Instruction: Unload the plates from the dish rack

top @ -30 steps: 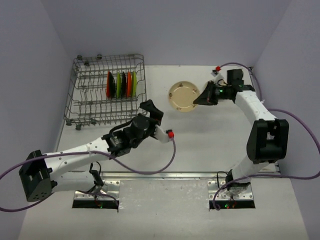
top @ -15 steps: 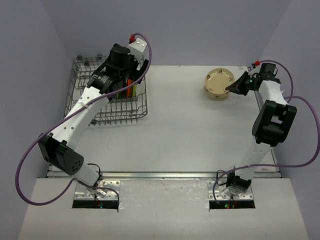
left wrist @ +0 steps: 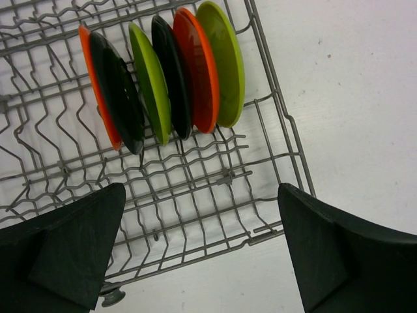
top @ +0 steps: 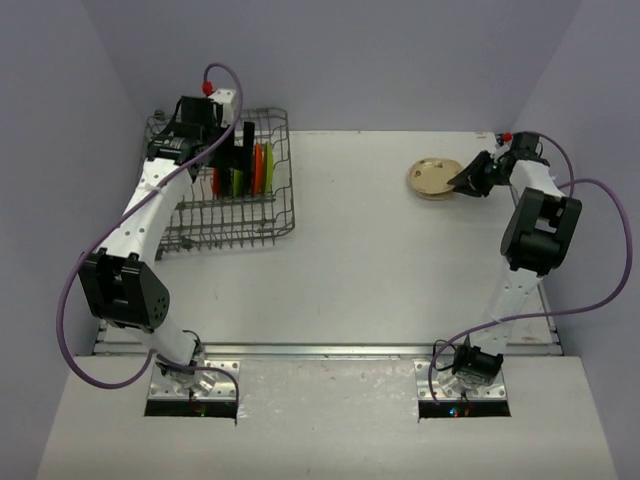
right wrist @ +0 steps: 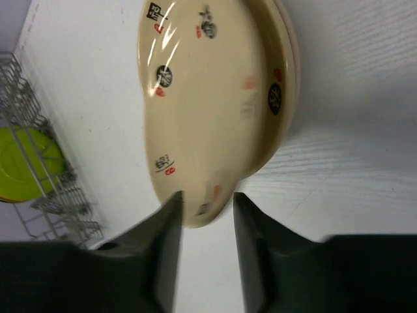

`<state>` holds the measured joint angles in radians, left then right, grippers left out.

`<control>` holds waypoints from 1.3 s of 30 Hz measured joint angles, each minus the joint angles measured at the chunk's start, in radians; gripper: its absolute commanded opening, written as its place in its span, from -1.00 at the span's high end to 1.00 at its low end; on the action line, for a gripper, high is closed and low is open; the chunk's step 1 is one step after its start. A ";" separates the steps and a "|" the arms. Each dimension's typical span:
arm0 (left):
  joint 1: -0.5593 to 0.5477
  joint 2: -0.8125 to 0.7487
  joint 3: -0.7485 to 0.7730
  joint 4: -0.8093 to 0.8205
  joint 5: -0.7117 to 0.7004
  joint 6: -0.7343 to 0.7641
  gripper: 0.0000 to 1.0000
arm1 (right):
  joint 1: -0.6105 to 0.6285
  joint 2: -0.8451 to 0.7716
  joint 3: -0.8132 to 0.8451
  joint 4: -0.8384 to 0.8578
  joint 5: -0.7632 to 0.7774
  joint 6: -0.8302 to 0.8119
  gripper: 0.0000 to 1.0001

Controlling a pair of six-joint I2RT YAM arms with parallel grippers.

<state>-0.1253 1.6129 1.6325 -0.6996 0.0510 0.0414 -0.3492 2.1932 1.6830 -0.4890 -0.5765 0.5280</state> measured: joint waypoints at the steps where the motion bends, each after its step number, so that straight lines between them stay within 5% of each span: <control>1: 0.000 -0.002 -0.006 0.001 0.007 -0.003 -1.00 | 0.000 0.002 0.006 -0.006 0.004 0.003 -0.49; 6: 0.000 -0.019 -0.042 0.006 0.021 -0.015 -1.00 | 0.000 0.002 0.055 -0.033 0.019 0.003 -0.98; 13: 0.016 -0.031 -0.050 0.013 -0.033 -0.020 -0.98 | 0.047 -0.110 0.033 -0.087 0.205 -0.084 -0.98; 24: 0.215 0.160 0.078 0.031 0.087 -0.018 0.22 | 0.143 -0.525 -0.268 0.025 0.274 -0.230 -0.98; 30: 0.262 0.269 0.079 0.046 0.108 0.005 0.34 | 0.183 -0.634 -0.443 0.060 0.268 -0.273 -0.97; 39: 0.262 0.292 0.082 0.077 0.110 0.033 0.36 | 0.195 -0.637 -0.454 0.067 0.249 -0.278 -0.98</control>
<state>0.1371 1.9044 1.7145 -0.6222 0.1611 0.0748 -0.1547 1.5566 1.2285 -0.4218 -0.3278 0.2500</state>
